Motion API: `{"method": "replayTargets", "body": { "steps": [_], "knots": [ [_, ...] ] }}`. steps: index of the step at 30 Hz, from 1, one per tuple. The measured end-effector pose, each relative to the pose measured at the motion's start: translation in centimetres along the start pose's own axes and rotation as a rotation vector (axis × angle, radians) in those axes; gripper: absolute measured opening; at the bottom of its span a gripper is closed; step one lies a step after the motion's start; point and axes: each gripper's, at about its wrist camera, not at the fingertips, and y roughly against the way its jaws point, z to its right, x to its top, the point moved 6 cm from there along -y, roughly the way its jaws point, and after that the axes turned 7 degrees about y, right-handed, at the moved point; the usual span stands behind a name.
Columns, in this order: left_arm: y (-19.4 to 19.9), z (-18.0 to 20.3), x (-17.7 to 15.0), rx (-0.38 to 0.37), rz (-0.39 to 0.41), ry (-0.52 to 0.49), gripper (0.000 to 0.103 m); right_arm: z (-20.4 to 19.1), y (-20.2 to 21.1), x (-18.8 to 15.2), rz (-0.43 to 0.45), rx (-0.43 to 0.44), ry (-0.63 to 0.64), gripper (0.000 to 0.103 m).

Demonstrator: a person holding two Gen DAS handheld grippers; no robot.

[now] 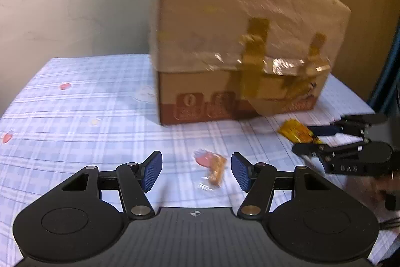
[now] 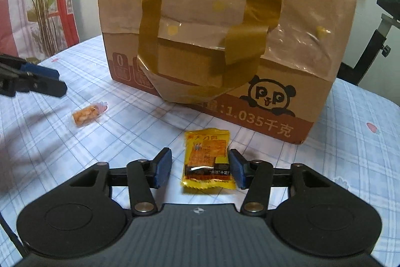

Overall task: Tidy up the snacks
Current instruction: 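Grasp the small wrapped candy with the left tool while the right tool grasps the yellow packet, then carry the candy with the left tool to the box while the right tool carries the yellow packet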

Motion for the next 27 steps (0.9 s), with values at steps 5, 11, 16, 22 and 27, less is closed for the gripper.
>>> {"method": "replayTargets", "body": {
  "steps": [5,11,16,22,27],
  "knots": [
    [-0.9,1.0,-0.5,-0.012,-0.025,-0.051,0.064,0.0,0.1,0.0,0.007,0.006,-0.018,0.049],
    [-2.4,1.3,-0.7,0.009,-0.063,-0.049,0.054,0.0,0.1,-0.1,0.016,-0.006,-0.024,0.041],
    [-3.3,1.7,-0.7,0.005,-0.076,-0.032,0.036,0.2,0.1,-0.1,0.020,0.000,-0.040,0.040],
    [-3.4,1.5,-1.4,0.039,-0.075,0.020,0.020,0.3,0.2,-0.2,0.025,0.007,-0.051,0.040],
    [-3.3,1.7,-1.6,0.044,-0.069,0.014,0.020,0.2,0.2,-0.1,0.026,0.001,-0.049,0.040]
  ]
}}
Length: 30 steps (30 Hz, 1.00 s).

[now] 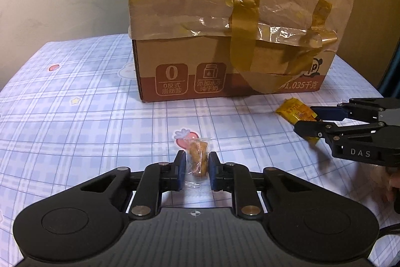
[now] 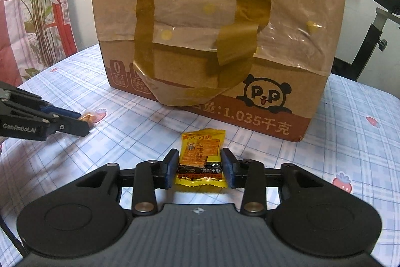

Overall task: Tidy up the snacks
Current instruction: 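Carry the candy with the left tool to the box while the right tool carries the yellow packet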

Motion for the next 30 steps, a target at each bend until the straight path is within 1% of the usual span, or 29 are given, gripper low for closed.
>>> {"method": "replayTargets", "body": {
  "steps": [6,10,14,16,18,21,24,27,30],
  "knots": [
    [0.2,-0.1,-0.1,-0.003,-0.001,0.002,0.019,0.2,0.1,-0.1,0.005,0.012,-0.017,0.040],
    [1.2,-0.1,0.1,-0.011,0.017,0.014,0.019,0.4,0.1,-0.1,0.008,0.016,-0.025,0.040],
    [2.6,-0.4,0.4,-0.018,0.039,0.030,0.019,0.3,0.3,-0.1,0.009,0.005,-0.019,0.038],
    [3.3,-0.4,0.7,-0.020,0.048,0.041,0.019,0.1,0.5,-0.1,0.009,-0.017,0.002,0.038],
    [4.1,-0.6,1.4,-0.030,0.063,0.056,0.019,-0.2,1.3,0.2,0.031,-0.024,0.016,0.038],
    [5.8,-0.8,2.9,-0.045,0.111,0.081,0.019,-0.7,3.1,1.0,0.069,0.001,0.029,0.037],
    [7.4,-0.4,4.6,-0.060,0.163,0.076,0.019,-0.6,5.5,2.4,0.134,0.011,0.023,0.037],
    [9.1,0.3,6.7,-0.085,0.212,0.061,0.019,0.2,7.9,4.4,0.208,0.004,-0.003,0.037],
    [11.0,1.4,9.2,-0.110,0.282,0.022,0.019,0.9,10.3,7.3,0.295,0.000,-0.006,0.037]
  ]
}}
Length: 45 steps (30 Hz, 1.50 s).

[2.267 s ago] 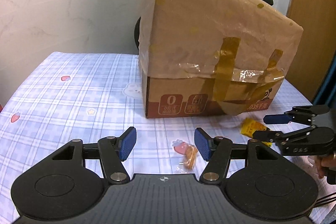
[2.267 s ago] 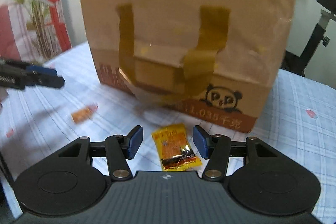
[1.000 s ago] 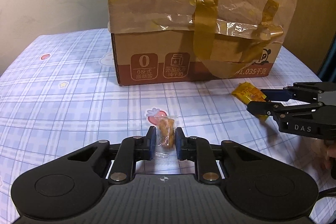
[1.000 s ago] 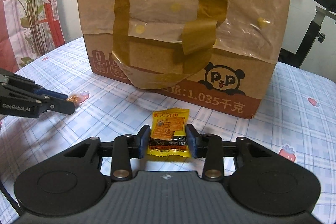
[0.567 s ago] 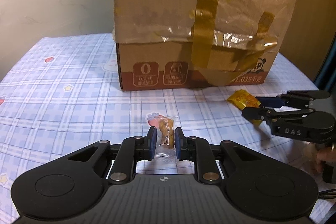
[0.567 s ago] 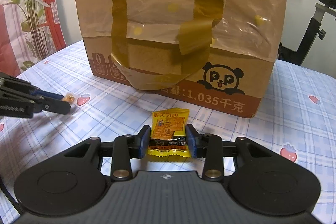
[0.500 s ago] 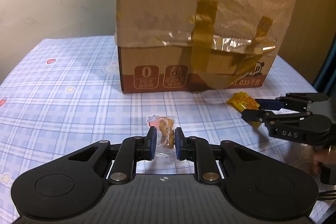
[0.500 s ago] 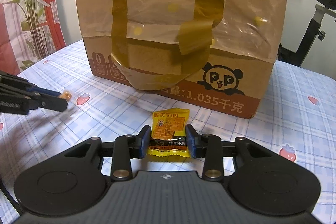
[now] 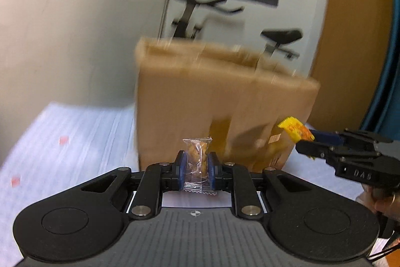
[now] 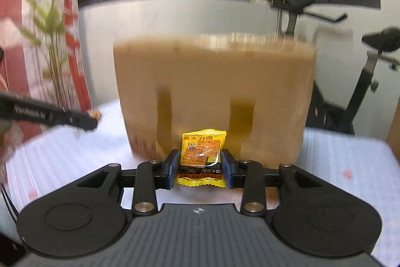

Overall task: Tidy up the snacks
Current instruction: 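Carry the candy with the left tool to the box while the right tool carries the yellow packet, then release the candy from the left tool into the box while the right tool releases the yellow packet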

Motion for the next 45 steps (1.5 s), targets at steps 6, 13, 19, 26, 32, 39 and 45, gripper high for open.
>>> {"method": "replayTargets", "body": {
  "steps": [6,13,19,26,32,39,45],
  "knots": [
    [0.4,1.9,5.4,-0.033,0.094,-0.059,0.019,1.4,0.3,6.3,0.096,-0.008,0.037,0.037],
    [-2.2,2.7,10.3,-0.017,0.125,-0.108,0.019,3.8,-3.2,10.7,0.006,-0.034,0.048,0.037],
    [-5.1,2.1,11.6,0.022,0.104,-0.089,0.019,5.2,-5.5,11.7,-0.079,-0.061,0.077,0.037],
    [-6.9,0.2,11.6,0.024,0.032,-0.025,0.019,6.1,-7.5,11.0,-0.174,-0.082,0.037,0.037],
    [-8.6,0.4,11.4,0.041,-0.011,-0.054,0.019,6.8,-8.3,10.4,-0.229,-0.095,0.001,0.037],
    [-10.0,0.4,11.0,0.058,-0.048,-0.047,0.019,7.6,-8.8,9.7,-0.266,-0.105,-0.041,0.037],
    [-10.1,0.3,10.7,0.055,-0.071,-0.059,0.020,8.0,-8.9,9.5,-0.285,-0.113,-0.065,0.038]
  ]
}}
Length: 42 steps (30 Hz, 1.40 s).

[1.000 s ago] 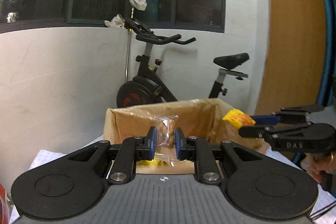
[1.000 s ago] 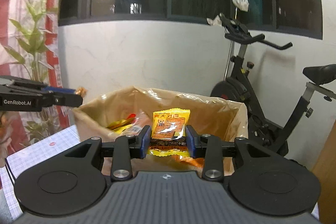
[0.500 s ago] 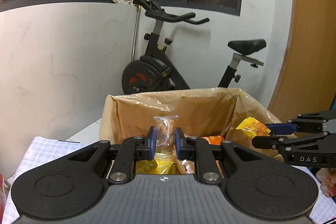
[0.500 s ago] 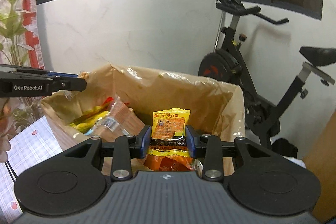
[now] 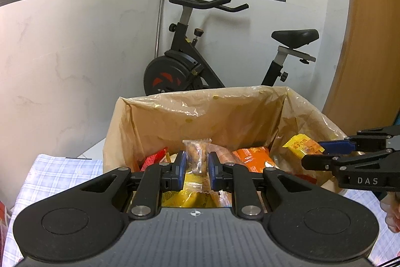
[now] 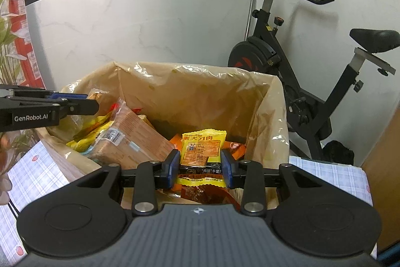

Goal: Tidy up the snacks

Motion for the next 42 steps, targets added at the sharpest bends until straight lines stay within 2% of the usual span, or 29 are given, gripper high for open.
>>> {"method": "replayTargets", "body": {
  "steps": [4,6,8,13,16,19,24,27,29,30,36,38,42],
  "knots": [
    [0.1,0.2,0.1,0.007,-0.003,-0.024,0.022,0.2,0.0,0.0,-0.005,-0.003,-0.015,0.038],
    [0.1,0.4,0.2,0.007,-0.004,-0.031,0.032,0.2,0.0,0.1,-0.009,-0.005,-0.015,0.038],
    [0.3,0.4,0.3,0.005,0.005,-0.032,0.055,0.2,0.1,0.1,-0.012,-0.008,-0.017,0.039],
    [0.9,0.4,0.6,0.007,0.019,-0.035,0.063,0.2,0.4,0.4,-0.010,-0.018,-0.023,0.040],
    [1.0,0.3,0.7,0.016,0.017,-0.046,0.072,0.3,0.6,0.5,-0.008,-0.021,-0.029,0.047],
    [1.2,0.3,0.7,0.027,0.016,-0.050,0.073,0.2,0.9,0.6,-0.005,-0.020,-0.032,0.054],
    [2.0,0.1,0.8,0.030,0.026,-0.031,0.083,0.0,1.1,0.8,-0.004,-0.021,-0.032,0.063],
    [2.8,-0.1,1.0,0.037,0.046,-0.030,0.086,-0.1,1.7,0.9,0.002,-0.018,-0.044,0.072],
    [3.5,-0.1,1.1,0.062,0.065,-0.042,0.091,-0.1,2.1,1.0,0.012,-0.024,-0.054,0.082],
    [3.8,-0.1,1.2,0.080,0.073,-0.051,0.092,-0.1,2.4,1.0,0.017,-0.025,-0.059,0.082],
    [6.3,0.8,1.0,0.178,0.141,-0.133,0.092,-0.4,4.5,1.3,0.048,-0.041,-0.061,0.090],
    [7.6,1.2,1.0,0.210,0.180,-0.146,0.092,-0.6,5.4,1.5,0.063,-0.047,-0.066,0.103],
    [9.9,1.6,1.4,0.184,0.202,-0.111,0.092,-1.2,7.8,1.9,0.115,-0.052,-0.077,0.103]
  ]
}}
